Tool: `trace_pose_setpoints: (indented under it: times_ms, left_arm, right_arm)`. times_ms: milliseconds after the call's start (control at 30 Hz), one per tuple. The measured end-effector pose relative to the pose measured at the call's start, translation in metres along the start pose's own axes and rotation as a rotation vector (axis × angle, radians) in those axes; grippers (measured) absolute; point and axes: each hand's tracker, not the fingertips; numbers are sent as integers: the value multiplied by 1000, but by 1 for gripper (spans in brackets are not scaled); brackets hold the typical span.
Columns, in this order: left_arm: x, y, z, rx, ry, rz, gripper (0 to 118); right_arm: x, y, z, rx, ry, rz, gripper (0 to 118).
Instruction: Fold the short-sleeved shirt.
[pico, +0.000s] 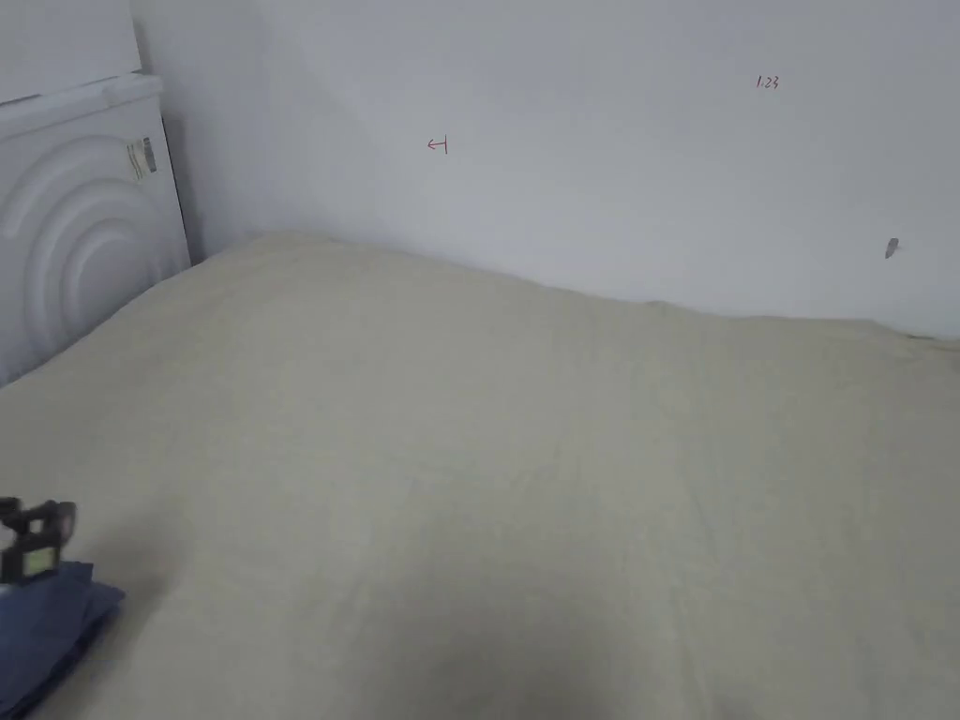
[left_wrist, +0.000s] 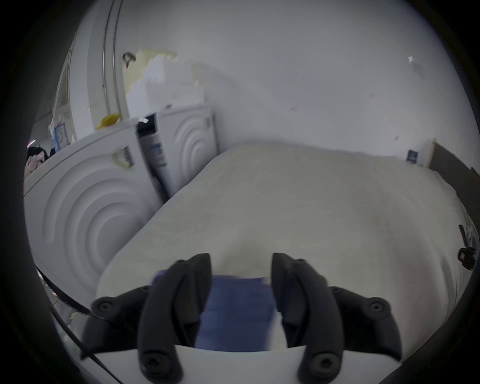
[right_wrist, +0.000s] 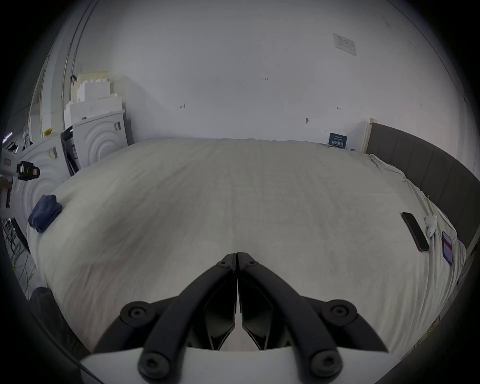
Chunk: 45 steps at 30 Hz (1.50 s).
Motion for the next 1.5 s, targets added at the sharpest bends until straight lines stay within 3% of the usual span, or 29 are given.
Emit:
trace_pose_setpoints:
  times_ms: [100,200,300,533,633,1500]
  left_arm:
    - [66,-14,13,60,-48,5,33]
    - [126,-25,24,108,-84,20,11]
    - [166,-38,26,144,-139,32,0]
    - [224,-39,40,237,-144,78,0]
    - [240,-35,41,247,-150,35,0]
    - [271,-32,39,329,-127,-1,0]
  right_arm:
    - [5,10,1,33,-8,-20,1]
    - [11,24,2,67,-14,-42,0]
    - [18,37,4,105,-30,-53,0]
    - [31,56,7,164,-60,-57,0]
    - [35,60,8,186,-63,-46,0]
    - [53,76,7,269,-138,-77,0]
